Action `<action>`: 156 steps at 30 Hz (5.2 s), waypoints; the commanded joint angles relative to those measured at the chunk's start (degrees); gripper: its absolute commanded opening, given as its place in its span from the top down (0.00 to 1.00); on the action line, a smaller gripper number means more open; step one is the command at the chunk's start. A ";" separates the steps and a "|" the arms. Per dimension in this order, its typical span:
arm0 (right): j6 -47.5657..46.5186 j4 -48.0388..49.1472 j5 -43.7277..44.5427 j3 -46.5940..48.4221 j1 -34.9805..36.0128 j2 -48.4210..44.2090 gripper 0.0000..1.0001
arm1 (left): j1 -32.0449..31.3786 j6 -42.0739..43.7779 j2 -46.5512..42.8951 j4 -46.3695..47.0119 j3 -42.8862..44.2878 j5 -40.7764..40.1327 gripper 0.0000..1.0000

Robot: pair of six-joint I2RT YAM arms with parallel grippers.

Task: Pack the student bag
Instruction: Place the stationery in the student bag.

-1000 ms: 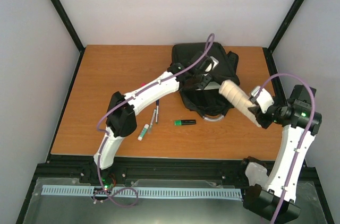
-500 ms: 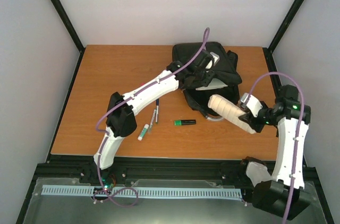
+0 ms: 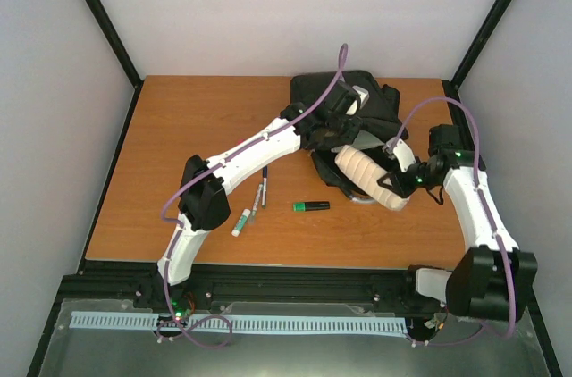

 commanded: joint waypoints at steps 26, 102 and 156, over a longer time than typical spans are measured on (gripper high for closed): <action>46.27 44.25 -21.86 -2.10 2.82 25.84 0.90 | -0.86 -1.28 -5.34 7.31 0.77 2.28 0.99; -18.78 48.65 24.24 -24.07 24.44 2.49 0.97 | 1.13 -0.67 -16.57 13.91 -21.97 0.35 0.99; 3.52 31.31 17.12 -15.44 27.08 -10.00 0.53 | 1.21 3.36 -14.25 9.81 -23.27 1.01 0.99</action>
